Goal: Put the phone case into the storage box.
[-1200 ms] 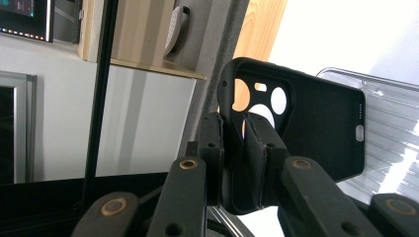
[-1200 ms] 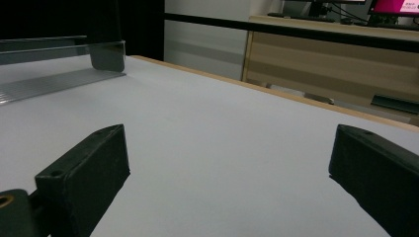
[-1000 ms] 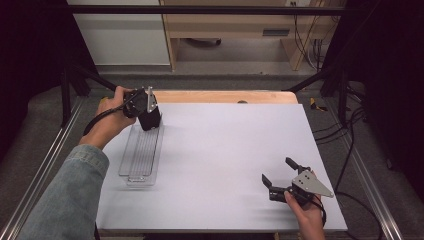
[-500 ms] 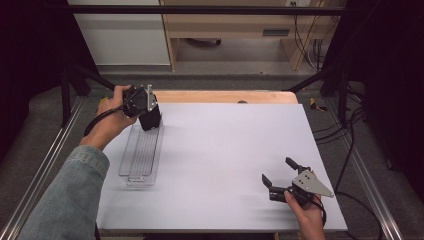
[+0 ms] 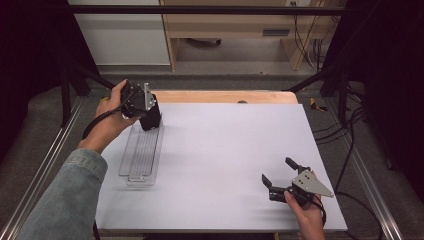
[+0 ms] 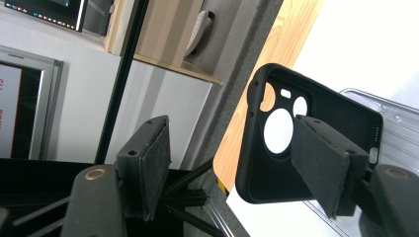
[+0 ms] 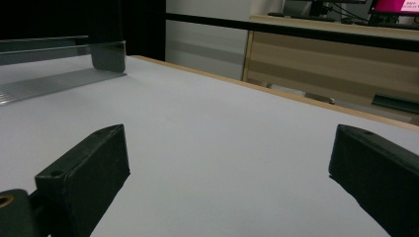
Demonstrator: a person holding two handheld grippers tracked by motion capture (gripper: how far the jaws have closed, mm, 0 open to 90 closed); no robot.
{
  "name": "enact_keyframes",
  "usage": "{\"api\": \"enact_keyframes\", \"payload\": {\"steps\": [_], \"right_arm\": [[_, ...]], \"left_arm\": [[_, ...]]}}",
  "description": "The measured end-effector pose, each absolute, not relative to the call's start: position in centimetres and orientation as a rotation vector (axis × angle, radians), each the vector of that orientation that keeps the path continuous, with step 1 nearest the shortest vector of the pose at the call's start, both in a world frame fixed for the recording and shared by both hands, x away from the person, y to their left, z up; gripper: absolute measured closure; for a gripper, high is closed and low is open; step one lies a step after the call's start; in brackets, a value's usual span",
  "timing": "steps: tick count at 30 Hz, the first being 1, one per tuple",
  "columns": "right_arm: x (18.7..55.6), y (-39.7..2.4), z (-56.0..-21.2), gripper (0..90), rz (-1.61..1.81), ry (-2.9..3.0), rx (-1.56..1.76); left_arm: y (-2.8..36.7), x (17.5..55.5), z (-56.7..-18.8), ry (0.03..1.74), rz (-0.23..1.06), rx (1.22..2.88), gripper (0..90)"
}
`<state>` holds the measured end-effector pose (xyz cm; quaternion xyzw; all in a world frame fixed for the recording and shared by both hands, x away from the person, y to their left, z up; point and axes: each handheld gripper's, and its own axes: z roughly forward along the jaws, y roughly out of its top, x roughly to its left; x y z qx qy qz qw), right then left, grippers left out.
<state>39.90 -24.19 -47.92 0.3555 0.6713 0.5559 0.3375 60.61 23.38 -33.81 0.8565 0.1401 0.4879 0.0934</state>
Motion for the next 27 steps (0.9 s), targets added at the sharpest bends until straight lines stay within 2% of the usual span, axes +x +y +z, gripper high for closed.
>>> {"api": "enact_keyframes", "payload": {"steps": [5, 11, 27], "right_arm": [[39.89, -24.19, -47.92, 2.4, 1.450, 1.750, 0.928], [39.91, -24.17, -47.94, 2.4, 1.448, 1.754, 0.926], [39.90, -24.06, -47.96, 2.4, 1.446, 1.759, 0.927]], "left_arm": [[23.56, 60.57, -33.90, 0.436, 1.439, 2.530, 26.6], [23.73, 60.46, -33.89, 0.457, 1.406, 2.516, 16.9], [23.78, 59.93, -34.25, 0.463, 1.391, 2.505, 12.6]]}}
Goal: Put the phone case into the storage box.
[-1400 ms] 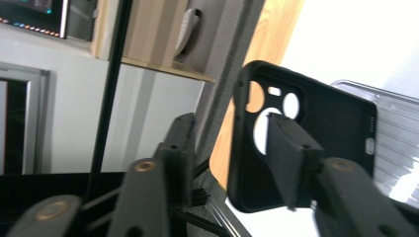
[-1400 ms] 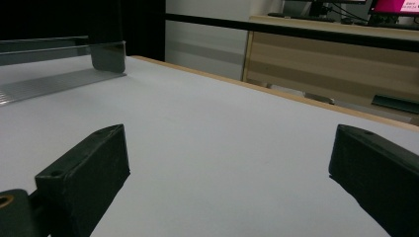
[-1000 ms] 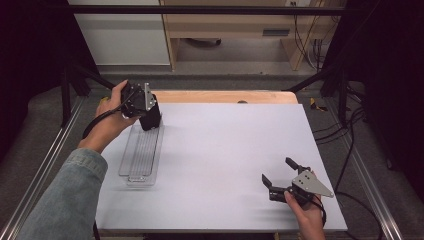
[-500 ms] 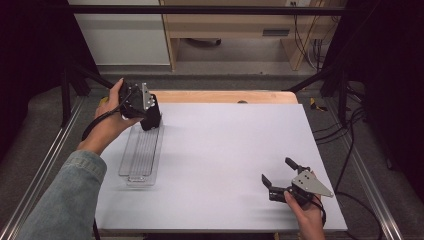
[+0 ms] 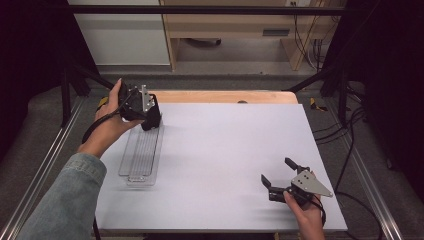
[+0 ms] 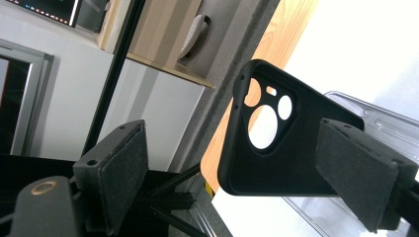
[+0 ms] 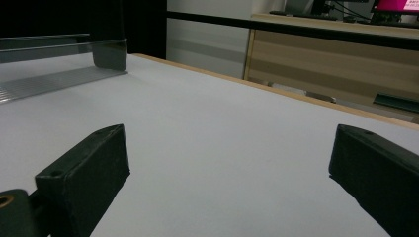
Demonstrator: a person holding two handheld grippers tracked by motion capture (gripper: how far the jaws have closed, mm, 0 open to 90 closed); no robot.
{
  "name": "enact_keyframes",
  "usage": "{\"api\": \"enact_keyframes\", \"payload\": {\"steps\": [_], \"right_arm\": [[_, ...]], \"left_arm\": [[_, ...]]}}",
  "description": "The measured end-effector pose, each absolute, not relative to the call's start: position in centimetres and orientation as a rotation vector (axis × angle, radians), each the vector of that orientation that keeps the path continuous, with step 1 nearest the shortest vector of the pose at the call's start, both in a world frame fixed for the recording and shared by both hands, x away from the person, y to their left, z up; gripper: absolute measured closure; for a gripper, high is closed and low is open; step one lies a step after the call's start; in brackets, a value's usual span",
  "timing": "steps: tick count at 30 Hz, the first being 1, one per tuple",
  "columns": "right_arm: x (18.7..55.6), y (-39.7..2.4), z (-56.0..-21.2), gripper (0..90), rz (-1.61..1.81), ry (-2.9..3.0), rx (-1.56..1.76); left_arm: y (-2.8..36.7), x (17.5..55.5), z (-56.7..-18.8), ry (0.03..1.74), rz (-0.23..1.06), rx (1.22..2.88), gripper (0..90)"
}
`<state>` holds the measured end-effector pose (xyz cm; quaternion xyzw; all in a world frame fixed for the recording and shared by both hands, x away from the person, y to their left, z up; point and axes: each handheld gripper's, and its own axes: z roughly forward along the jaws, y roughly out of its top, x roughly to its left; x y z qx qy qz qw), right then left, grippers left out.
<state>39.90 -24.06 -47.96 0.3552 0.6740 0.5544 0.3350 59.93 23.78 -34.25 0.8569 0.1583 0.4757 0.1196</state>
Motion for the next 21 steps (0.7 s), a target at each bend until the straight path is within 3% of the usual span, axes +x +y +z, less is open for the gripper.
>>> {"api": "enact_keyframes", "payload": {"steps": [21], "right_arm": [[39.90, -24.05, -47.96, 2.4, 1.448, 1.760, 0.928]], "left_arm": [[23.91, 59.60, -34.52, 0.488, 1.380, 2.468, 11.9]]}}
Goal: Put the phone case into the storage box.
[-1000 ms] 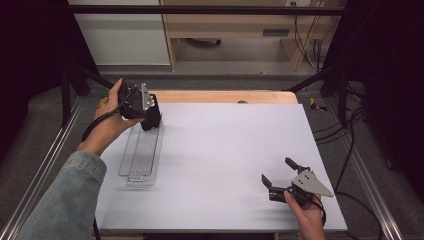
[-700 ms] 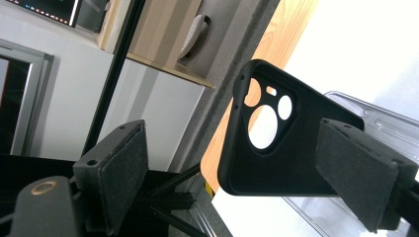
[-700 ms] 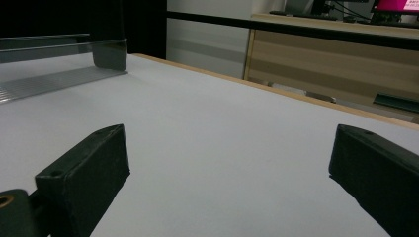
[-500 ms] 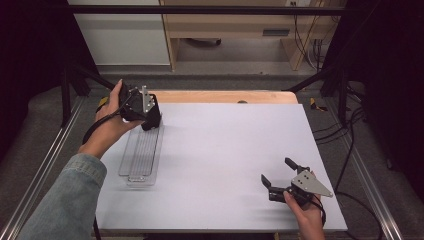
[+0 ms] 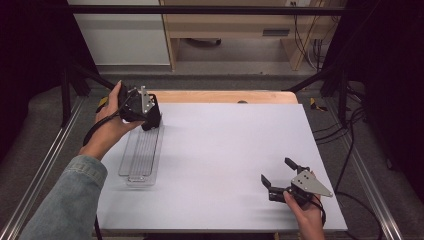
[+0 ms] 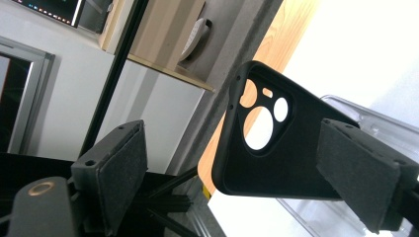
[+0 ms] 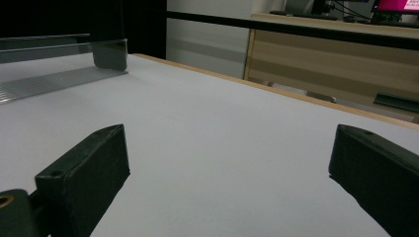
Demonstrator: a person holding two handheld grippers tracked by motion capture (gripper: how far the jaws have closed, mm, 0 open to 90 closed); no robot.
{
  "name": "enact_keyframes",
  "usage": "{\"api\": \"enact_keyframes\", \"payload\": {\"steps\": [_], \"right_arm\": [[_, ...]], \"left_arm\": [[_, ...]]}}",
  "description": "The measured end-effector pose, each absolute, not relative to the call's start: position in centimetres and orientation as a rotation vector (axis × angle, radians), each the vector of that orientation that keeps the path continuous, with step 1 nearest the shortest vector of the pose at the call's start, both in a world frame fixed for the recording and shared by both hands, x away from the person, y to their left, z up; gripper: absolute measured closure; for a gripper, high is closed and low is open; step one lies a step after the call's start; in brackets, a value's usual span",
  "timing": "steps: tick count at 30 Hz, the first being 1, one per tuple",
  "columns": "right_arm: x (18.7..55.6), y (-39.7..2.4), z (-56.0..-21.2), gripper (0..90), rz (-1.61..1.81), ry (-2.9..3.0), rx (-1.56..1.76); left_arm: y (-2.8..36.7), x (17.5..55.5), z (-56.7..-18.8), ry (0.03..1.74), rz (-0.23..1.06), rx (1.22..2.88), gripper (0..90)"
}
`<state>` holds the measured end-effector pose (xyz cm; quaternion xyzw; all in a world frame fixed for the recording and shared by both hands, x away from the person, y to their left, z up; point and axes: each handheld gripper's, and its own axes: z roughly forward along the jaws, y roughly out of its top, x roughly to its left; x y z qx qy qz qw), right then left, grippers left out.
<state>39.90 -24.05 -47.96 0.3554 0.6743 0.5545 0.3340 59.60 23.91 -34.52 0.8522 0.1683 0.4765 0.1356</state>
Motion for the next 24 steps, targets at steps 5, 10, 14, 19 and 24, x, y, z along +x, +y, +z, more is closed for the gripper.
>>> {"api": "enact_keyframes", "payload": {"steps": [5, 10, 14, 19, 24], "right_arm": [[39.90, -24.04, -47.95, 2.4, 1.448, 1.761, 0.927], [39.94, -24.13, -47.95, 2.4, 1.450, 1.755, 0.932], [39.95, -24.10, -47.96, 2.4, 1.449, 1.757, 0.931], [39.97, -24.09, -47.95, 2.4, 1.453, 1.759, 0.931], [40.01, -24.09, -47.93, 2.4, 1.460, 1.762, 0.929]], "left_arm": [[24.07, 59.45, -34.65, 0.508, 1.362, 2.450, 11.7], [24.17, 59.39, -34.70, 0.530, 1.325, 2.419, 11.2], [24.18, 59.27, -34.75, 0.545, 1.297, 2.378, 10.3], [24.28, 59.05, -34.93, 0.592, 1.252, 2.344, 8.8], [24.38, 58.99, -35.09, 0.621, 1.236, 2.329, 6.7]]}}
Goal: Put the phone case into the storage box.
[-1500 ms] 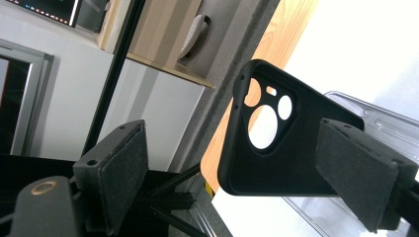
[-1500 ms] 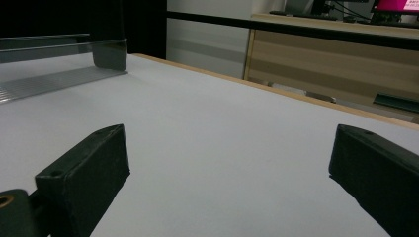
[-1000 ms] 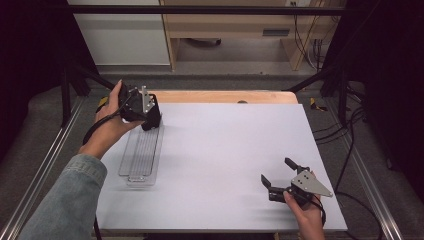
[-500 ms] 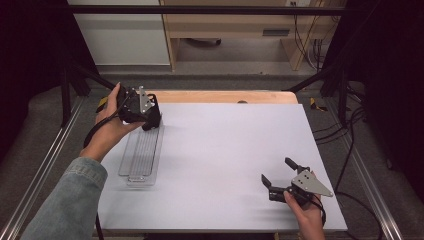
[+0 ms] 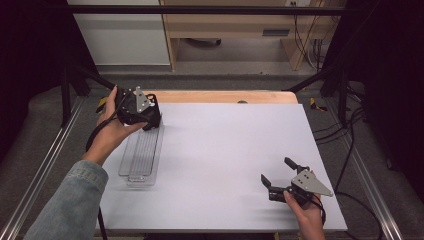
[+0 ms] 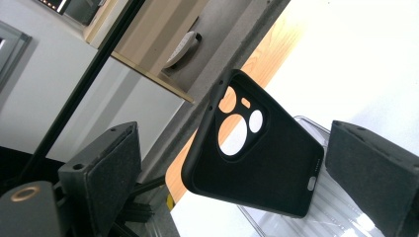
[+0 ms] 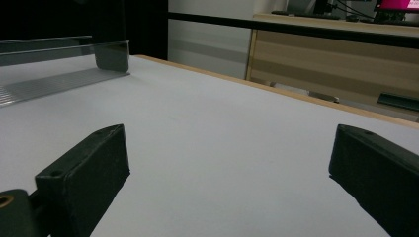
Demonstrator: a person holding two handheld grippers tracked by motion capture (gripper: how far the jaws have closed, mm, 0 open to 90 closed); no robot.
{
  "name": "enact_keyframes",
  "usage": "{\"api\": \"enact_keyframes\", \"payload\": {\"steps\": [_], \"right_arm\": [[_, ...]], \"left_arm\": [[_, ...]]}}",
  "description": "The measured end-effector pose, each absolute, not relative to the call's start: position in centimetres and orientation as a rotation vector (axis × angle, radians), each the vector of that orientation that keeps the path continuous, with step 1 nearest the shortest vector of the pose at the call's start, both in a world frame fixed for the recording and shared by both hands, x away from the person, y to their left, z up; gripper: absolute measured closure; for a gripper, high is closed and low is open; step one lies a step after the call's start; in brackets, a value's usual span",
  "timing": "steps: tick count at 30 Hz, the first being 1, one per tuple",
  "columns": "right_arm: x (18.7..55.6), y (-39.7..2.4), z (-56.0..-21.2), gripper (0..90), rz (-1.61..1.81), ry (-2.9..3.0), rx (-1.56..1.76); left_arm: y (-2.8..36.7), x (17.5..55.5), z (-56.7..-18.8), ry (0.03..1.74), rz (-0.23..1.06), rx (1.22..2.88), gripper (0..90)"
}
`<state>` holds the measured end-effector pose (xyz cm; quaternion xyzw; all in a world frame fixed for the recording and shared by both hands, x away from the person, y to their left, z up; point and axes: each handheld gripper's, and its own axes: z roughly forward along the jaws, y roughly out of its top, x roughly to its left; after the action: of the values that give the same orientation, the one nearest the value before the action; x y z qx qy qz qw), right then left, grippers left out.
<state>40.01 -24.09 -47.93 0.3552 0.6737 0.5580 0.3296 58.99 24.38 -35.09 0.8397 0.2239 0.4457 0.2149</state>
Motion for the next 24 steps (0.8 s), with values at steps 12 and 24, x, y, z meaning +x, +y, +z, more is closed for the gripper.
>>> {"api": "enact_keyframes", "payload": {"steps": [12, 24], "right_arm": [[40.10, -24.08, -48.03, 2.3, 1.479, 1.768, 0.929], [39.99, -24.11, -48.14, 2.3, 1.503, 1.767, 0.941]], "left_arm": [[24.49, 59.30, -34.68, 0.677, 1.234, 2.272, 5.6], [24.98, 58.68, -34.33, 0.774, 1.221, 2.187, 5.3]]}}
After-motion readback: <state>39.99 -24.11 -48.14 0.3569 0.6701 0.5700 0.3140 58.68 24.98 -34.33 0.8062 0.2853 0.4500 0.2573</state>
